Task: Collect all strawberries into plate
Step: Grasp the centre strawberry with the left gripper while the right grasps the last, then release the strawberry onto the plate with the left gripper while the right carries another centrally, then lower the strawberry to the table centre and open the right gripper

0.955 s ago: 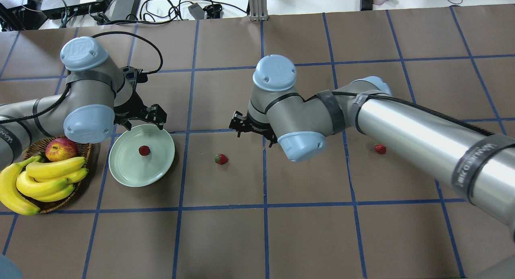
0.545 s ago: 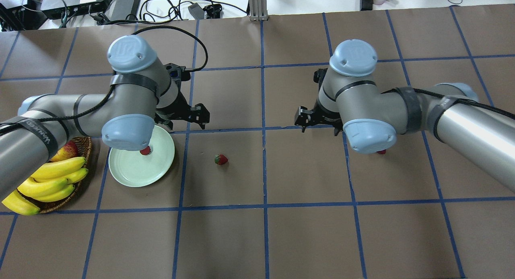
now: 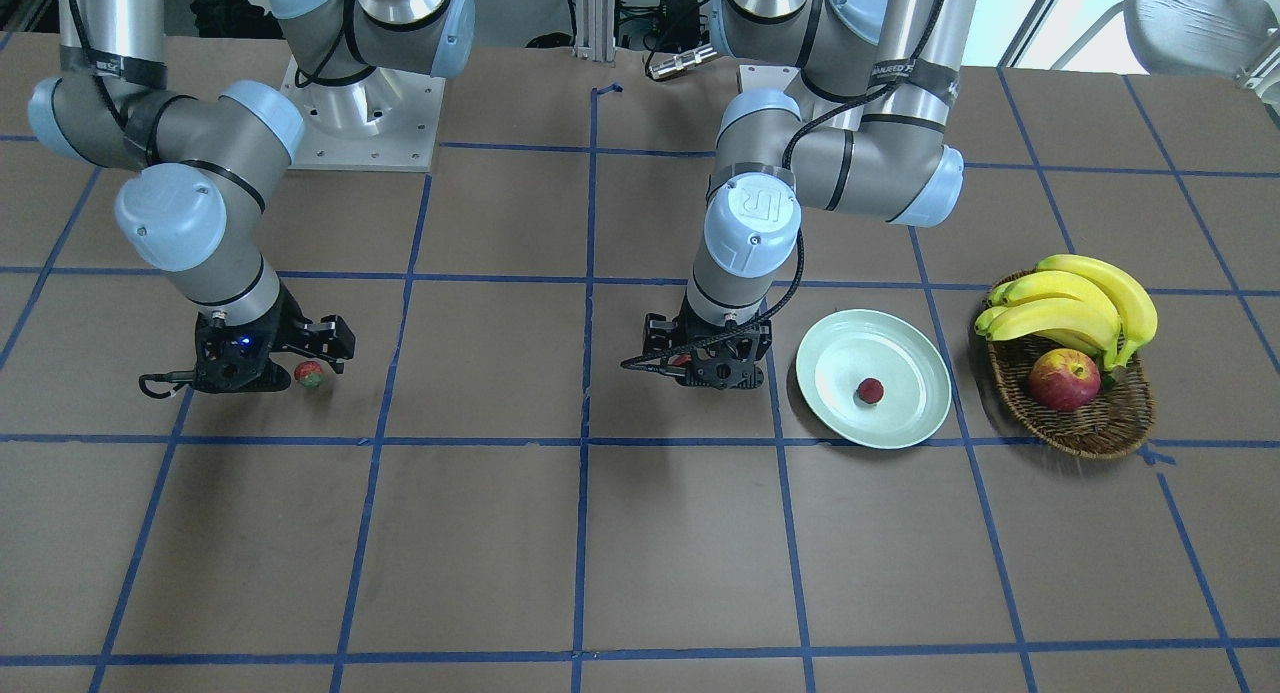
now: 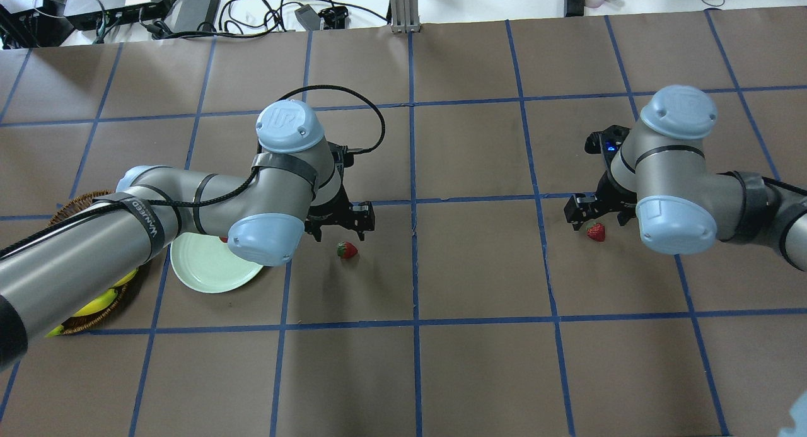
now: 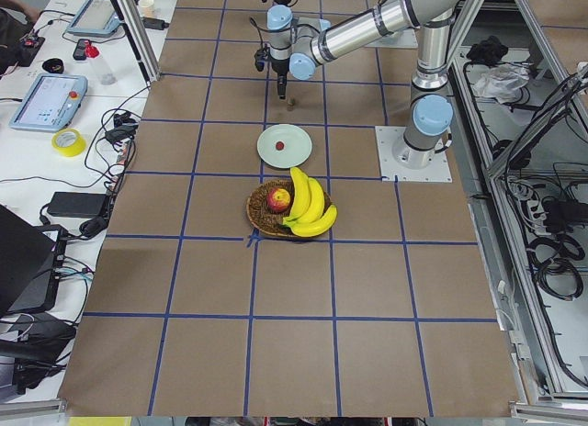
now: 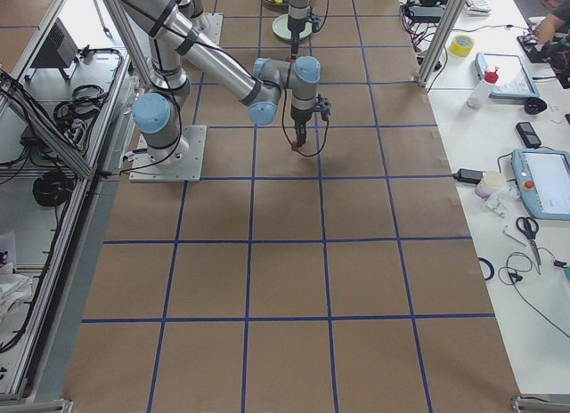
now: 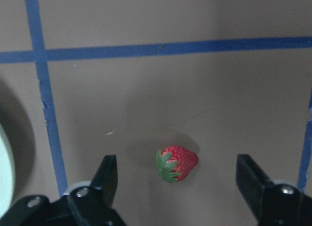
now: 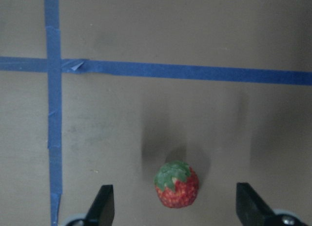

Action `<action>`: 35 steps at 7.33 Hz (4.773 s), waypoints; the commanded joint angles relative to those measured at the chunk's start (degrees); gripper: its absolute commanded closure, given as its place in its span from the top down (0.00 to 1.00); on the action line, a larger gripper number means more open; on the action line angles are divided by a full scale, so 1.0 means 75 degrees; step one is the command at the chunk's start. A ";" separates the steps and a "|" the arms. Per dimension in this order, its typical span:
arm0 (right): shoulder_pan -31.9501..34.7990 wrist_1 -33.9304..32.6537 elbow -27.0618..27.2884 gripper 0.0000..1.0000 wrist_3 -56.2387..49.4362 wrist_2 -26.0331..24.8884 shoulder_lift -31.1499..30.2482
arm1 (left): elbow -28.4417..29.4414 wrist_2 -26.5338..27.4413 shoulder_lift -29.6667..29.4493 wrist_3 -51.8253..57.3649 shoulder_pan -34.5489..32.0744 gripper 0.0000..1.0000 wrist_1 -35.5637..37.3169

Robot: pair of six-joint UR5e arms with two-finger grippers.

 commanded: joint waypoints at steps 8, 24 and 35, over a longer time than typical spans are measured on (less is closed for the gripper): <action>-0.0112 -0.0399 0.0207 0.07 -0.0276 -0.0075 0.0111 | -0.0189 -0.0235 -0.0440 -0.0040 -0.0031 0.64 0.0311; 0.2954 0.1394 -0.1291 0.07 0.4968 0.0369 0.0003 | -0.0130 0.0292 0.0498 0.2656 0.3062 0.64 -0.0614; 0.5384 0.0035 -0.2806 0.16 0.8735 0.1670 0.2254 | 0.1030 0.0679 0.1834 0.2515 0.2910 1.00 -0.2548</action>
